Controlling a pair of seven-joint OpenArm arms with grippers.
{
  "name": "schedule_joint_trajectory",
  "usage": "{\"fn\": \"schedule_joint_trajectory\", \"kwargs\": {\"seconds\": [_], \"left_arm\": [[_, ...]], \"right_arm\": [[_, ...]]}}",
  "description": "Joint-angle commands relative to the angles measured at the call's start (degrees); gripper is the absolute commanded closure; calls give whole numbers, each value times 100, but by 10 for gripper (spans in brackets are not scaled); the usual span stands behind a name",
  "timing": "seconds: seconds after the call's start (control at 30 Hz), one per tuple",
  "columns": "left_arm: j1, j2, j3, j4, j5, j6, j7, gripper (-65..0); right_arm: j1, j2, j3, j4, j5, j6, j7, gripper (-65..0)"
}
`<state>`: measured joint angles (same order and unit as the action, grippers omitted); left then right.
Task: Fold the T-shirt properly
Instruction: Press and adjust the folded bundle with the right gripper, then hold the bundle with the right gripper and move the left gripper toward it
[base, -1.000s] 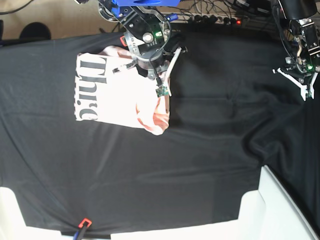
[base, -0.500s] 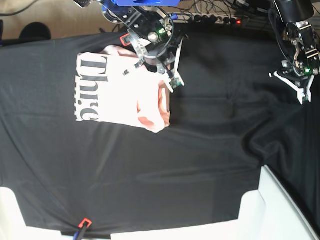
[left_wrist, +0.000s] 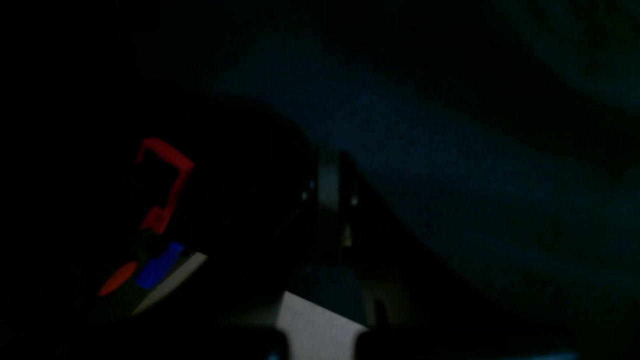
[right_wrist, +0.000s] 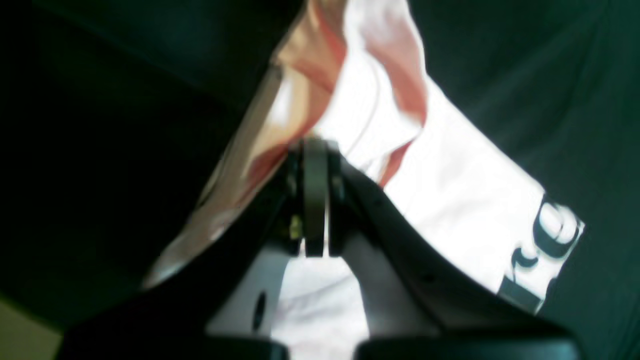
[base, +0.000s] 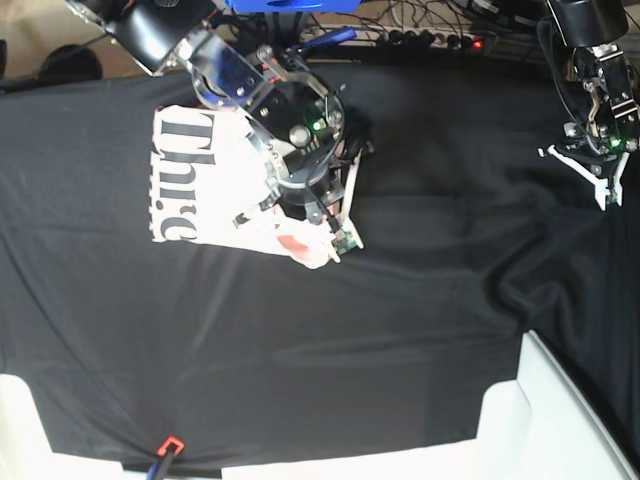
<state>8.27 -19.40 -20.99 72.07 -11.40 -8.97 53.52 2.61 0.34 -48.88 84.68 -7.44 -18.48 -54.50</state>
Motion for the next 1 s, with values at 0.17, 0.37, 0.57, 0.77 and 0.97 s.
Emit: {"fn": "schedule_joint_trajectory", "kwargs": {"seconds": [0.17, 0.37, 0.57, 0.77, 0.97], "left_arm": [[-40, -122, -33, 76, 28, 23, -46, 0], [-49, -122, -33, 76, 28, 23, -46, 0], [-49, -43, -33, 76, 28, 23, -46, 0], [-32, 45, -33, 138, 28, -92, -46, 0], [30, 142, 469, 489, -43, -936, -2, 0]], "right_arm": [[95, -73, 5, -385, -7, -11, 364, -1], [-37, -284, -39, -385, 1, -3, 373, -1], [-81, -399, -400, -499, 1, 6, 373, -1], [-81, -469, -435, -684, -25, -3, 505, -1], [-19, 6, -400, 1039, -43, -20, 329, -1]]}}
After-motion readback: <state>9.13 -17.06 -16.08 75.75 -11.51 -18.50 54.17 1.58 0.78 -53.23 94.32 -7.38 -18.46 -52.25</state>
